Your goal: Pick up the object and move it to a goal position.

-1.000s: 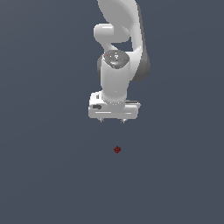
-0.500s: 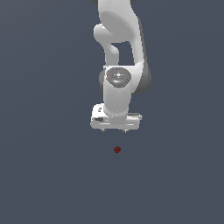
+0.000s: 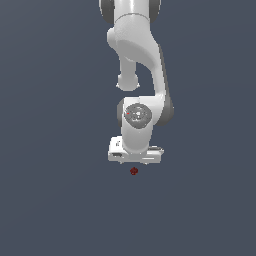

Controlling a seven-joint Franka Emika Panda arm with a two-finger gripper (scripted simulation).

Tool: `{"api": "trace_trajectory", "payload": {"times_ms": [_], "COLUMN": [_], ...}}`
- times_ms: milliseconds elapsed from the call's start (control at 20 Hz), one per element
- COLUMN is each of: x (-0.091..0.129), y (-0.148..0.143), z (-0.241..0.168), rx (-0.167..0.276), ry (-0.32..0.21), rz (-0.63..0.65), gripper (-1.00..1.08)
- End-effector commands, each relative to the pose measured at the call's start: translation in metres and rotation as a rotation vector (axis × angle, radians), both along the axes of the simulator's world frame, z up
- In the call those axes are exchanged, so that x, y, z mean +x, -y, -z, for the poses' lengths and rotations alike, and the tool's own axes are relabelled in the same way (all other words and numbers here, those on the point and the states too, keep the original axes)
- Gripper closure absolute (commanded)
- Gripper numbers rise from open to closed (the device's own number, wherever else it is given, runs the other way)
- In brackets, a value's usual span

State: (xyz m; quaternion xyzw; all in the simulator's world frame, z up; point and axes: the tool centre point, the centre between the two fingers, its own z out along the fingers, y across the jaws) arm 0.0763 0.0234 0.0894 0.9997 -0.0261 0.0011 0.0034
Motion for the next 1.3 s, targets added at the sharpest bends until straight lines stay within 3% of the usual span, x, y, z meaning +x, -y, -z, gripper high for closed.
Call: {"api": "trace_trajectory", "payload": {"times_ms": [0, 600, 1250], "x": [0.005, 0.01, 0.011], "y": [-0.002, -0.005, -0.005], "z": [0.009, 0.025, 0.073], "rx": [0.003, 0.006, 0.007], "ry": [0.0, -0.003, -0.002], "rz": [0.005, 0.011, 0.012], "gripper": [-0.92, -0.92, -0.92]}}
